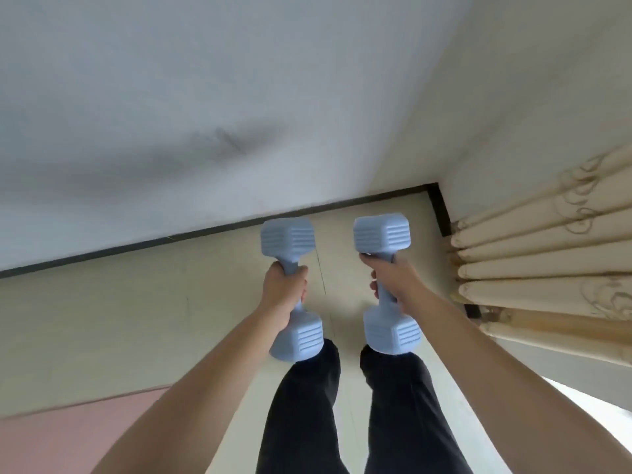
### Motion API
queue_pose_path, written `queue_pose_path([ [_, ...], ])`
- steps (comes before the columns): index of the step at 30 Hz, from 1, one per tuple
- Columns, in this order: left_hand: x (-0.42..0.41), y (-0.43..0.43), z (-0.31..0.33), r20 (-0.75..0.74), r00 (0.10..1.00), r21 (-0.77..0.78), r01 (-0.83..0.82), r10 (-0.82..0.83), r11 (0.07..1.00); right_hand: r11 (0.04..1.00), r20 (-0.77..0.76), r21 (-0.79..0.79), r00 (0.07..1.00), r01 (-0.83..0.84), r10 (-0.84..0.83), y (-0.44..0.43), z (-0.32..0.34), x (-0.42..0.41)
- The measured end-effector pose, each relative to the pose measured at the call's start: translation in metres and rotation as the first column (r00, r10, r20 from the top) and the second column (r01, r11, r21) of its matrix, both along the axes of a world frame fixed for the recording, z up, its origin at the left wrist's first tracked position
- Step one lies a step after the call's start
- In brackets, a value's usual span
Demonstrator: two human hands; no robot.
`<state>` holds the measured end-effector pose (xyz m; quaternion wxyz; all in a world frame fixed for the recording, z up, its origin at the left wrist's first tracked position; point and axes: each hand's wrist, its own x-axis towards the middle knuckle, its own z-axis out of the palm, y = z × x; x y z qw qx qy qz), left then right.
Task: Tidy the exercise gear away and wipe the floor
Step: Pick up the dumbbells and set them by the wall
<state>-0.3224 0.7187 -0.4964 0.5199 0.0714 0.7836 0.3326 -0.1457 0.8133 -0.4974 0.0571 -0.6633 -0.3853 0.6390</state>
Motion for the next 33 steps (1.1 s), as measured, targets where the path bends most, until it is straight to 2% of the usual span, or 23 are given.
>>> queue_pose_path([
  [4,-0.004,0.031,-0.127,0.041,0.999,-0.122,0.038,-0.034,0.992,0.993,0.055,-0.115,0.998,-0.021,0.028,0.035,-0.130,0.002],
  [10,0.011,0.050,-0.343,0.041,0.999,-0.279,-0.005,0.017,0.960,0.972,0.159,-0.209,0.977,-0.108,0.143,0.055,-0.348,0.014],
  [16,0.023,0.059,-0.505,0.062,0.997,-0.321,-0.015,0.036,0.947,0.955,0.203,-0.234,0.951,-0.183,0.232,0.068,-0.498,0.020],
  [21,0.013,0.105,-0.582,-0.010,1.000,-0.235,0.021,-0.024,0.972,0.985,0.207,-0.110,0.966,-0.133,0.153,0.112,-0.580,0.005],
  [26,-0.006,0.159,-0.640,-0.121,0.992,-0.160,0.021,-0.041,0.987,0.995,0.192,0.000,0.976,-0.102,0.100,0.171,-0.629,-0.024],
  [33,-0.015,0.201,-0.668,-0.093,0.996,-0.083,-0.006,-0.002,0.997,0.989,0.172,0.056,0.977,-0.139,0.128,0.219,-0.658,-0.041],
])
